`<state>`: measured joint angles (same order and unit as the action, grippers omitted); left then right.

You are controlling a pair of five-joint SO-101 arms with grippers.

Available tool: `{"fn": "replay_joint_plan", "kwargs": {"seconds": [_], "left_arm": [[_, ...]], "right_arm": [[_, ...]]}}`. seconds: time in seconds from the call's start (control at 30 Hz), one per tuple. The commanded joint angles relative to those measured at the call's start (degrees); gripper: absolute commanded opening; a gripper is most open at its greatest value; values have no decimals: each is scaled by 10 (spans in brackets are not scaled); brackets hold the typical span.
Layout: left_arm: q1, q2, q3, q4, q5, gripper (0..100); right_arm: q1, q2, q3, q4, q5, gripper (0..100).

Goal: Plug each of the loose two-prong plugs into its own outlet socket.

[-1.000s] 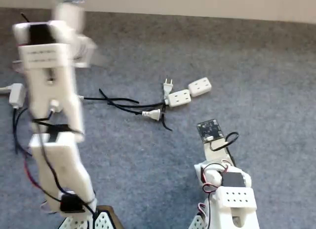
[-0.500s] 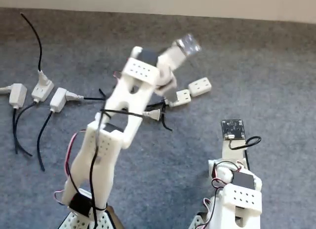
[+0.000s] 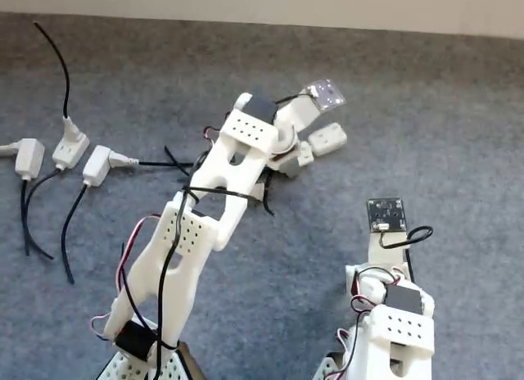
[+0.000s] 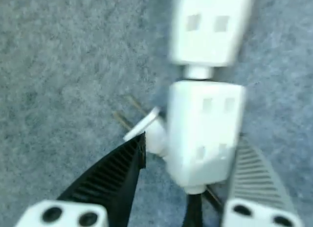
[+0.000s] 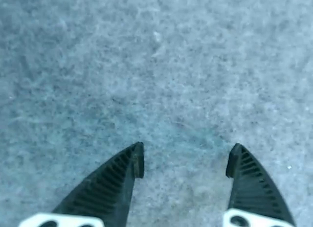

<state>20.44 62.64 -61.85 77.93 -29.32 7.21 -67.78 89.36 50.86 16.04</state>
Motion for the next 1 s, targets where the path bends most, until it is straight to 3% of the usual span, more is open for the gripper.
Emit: {"fn": "replay_joint_plan", "kwargs": {"seconds": [0.0,0.27,0.37,0.63,0.87,0.97], "left_arm": [[5,-3,-18,13,-4,50],[-15,-7,-232,224,-33,24],[-59,-22,-278,245,-26,24],[-200,-235,-58,244,-61,24],[-322,-406,7,244,-119,24],[-339,-478,138,245,-157,23]], "right_arm": [[4,-7,-33,-11,-4,267],[-24,-7,-29,-12,-4,267],[-24,-7,-29,-12,-4,267],[-24,-6,-13,-36,-4,267],[-24,-6,-9,-52,-4,267],[-24,-6,-8,-58,-4,267]]}}
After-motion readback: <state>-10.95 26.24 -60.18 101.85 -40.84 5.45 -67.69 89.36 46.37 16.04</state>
